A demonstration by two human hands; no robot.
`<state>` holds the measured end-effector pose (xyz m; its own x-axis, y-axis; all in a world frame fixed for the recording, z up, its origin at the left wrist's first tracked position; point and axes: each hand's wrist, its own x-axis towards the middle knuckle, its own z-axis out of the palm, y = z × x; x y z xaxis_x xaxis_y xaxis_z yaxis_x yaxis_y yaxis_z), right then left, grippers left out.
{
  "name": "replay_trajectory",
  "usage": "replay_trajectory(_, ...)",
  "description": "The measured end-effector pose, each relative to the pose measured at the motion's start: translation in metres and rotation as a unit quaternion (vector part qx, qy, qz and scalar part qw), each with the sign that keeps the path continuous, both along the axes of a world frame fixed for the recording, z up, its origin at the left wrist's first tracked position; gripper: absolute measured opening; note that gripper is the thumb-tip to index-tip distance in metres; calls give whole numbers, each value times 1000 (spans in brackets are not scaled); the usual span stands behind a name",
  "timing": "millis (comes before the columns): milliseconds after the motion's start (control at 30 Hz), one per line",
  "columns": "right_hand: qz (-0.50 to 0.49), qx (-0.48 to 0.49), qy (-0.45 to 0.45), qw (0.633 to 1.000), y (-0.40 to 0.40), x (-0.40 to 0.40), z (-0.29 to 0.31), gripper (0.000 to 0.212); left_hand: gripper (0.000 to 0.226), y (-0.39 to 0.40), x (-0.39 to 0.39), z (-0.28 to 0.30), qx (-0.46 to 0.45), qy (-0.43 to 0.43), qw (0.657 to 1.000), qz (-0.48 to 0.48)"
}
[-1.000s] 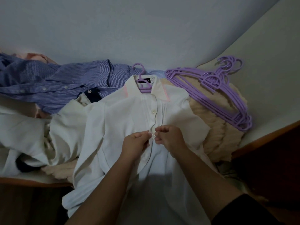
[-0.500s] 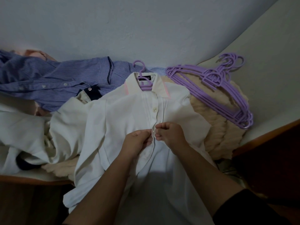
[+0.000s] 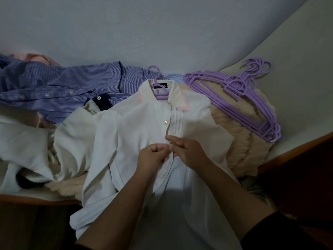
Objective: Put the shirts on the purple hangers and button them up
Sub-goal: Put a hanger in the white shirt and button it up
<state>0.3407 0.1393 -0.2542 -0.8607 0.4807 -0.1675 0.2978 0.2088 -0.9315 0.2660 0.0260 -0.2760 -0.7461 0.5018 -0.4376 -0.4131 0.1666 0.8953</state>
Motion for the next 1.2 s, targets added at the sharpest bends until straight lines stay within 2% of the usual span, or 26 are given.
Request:
replay_trajectory(133, 22, 24, -31, 999, 3, -3, -2, 28, 8, -2, 2, -3, -5, 37, 999, -22)
replay_trajectory(233, -8, 20, -54, 998, 3, -8, -5, 27, 13, -2, 3, -3, 5, 33, 999, -23)
replay_trajectory(400, -107, -149, -44, 982, 1, -11, -2, 25, 16, -1, 0, -9, 11, -3, 1000, -1)
replay_trajectory(633, -180, -260, -31, 948, -2, -8, -3, 18, 17, -2, -1, -6, 23, -34, 999, -2)
replay_trajectory(733, -195, -259, -22, 946, -4, -7, -7, 18, 22, -2, 0, -5, 22, -29, 999, -7)
replay_trajectory(1033, -190, -283, -26, 940, -7, -6, -10, 21, 16, 1, 1, -14, -16, 15, 1000, 4)
replay_trajectory(1200, -182, -244, -42, 952, -4, -8, -9, 22, 16, 1, 2, -17, -18, 21, 999, 17)
